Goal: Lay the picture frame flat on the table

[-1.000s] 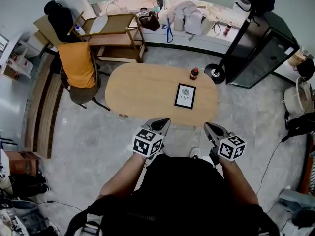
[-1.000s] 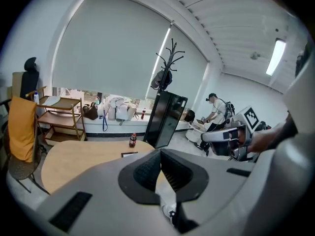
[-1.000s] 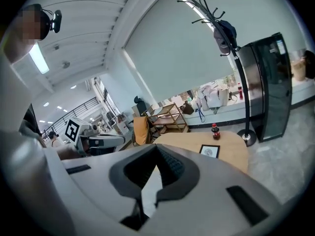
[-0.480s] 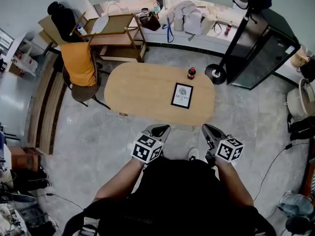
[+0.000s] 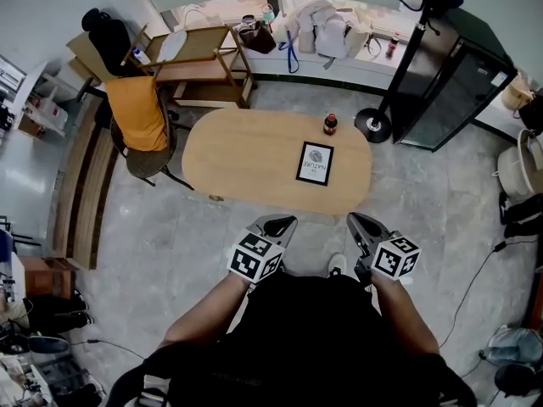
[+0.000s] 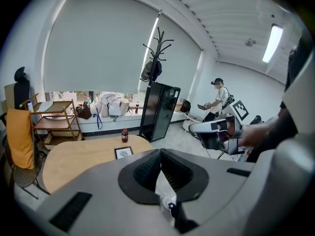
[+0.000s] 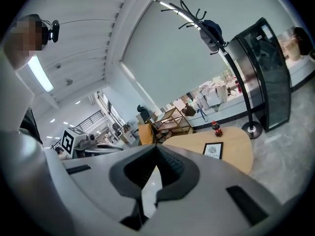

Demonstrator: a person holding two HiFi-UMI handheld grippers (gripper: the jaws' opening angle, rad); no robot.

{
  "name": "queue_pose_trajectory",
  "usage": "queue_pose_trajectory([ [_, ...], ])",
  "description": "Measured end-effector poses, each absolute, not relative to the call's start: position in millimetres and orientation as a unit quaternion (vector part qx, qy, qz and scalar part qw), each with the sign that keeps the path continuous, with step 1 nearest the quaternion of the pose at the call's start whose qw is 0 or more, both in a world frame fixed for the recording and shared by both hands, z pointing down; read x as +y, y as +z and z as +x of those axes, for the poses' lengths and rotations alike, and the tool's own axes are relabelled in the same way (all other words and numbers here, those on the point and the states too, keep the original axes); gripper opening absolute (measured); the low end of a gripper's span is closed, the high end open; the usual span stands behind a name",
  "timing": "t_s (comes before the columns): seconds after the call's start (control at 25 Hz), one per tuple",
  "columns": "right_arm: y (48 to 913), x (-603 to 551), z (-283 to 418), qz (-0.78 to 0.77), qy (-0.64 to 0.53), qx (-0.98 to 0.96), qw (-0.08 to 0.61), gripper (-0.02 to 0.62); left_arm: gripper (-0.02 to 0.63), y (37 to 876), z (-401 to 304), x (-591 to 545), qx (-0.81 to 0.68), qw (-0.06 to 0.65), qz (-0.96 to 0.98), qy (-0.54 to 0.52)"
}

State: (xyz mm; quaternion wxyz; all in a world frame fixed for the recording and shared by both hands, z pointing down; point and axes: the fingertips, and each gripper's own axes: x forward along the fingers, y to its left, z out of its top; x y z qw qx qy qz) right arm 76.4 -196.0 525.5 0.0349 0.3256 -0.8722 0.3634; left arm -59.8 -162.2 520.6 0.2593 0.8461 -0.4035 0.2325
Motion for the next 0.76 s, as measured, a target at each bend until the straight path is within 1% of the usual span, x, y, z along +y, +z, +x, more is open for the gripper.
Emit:
queue_pose_trajectory([
  [0.76,518.7,-196.6,61.4,0.32,0.357,-0.877,0.035,0.002,0.005,512.0,-63.3,-168.7,-0.391,0.24,0.855,0.24],
])
